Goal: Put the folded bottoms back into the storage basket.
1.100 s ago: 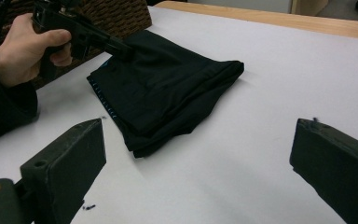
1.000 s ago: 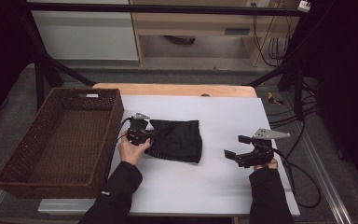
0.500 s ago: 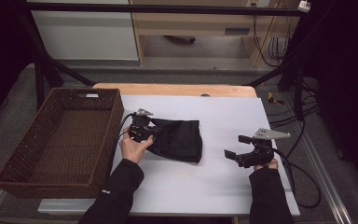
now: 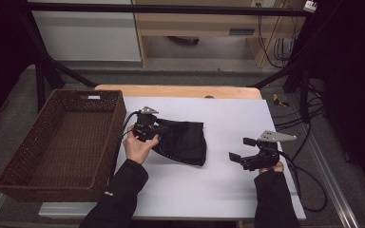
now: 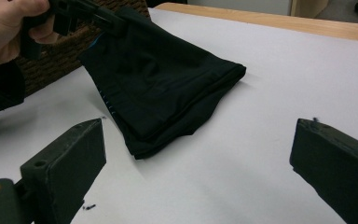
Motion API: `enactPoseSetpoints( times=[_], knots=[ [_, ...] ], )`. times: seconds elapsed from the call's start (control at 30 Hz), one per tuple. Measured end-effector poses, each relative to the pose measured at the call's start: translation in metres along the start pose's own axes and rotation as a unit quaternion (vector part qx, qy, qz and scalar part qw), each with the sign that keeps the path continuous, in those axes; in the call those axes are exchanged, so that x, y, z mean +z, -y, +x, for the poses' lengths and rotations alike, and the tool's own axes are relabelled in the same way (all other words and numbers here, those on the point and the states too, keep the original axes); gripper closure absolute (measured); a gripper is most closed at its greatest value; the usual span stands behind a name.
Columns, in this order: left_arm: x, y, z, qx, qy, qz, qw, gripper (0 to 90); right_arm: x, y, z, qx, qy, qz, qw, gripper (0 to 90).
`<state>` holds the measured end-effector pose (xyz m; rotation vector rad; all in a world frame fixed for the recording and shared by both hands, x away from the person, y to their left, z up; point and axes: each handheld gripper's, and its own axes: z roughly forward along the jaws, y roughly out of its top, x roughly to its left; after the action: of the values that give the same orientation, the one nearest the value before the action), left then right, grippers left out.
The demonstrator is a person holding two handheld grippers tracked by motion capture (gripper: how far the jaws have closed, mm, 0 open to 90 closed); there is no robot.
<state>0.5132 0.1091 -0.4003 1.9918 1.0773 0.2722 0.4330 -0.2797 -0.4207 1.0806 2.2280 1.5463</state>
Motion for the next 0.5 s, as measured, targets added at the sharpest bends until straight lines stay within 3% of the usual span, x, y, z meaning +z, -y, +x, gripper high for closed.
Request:
enactPoseSetpoints(
  times=[0.5],
  knots=[
    [-0.011,-0.019,-0.016,0.021,0.007,-0.014,0.9997,82.9,-0.001,0.0,0.0,0.0,0.001,-0.001,1.0,3.7]
  ],
)
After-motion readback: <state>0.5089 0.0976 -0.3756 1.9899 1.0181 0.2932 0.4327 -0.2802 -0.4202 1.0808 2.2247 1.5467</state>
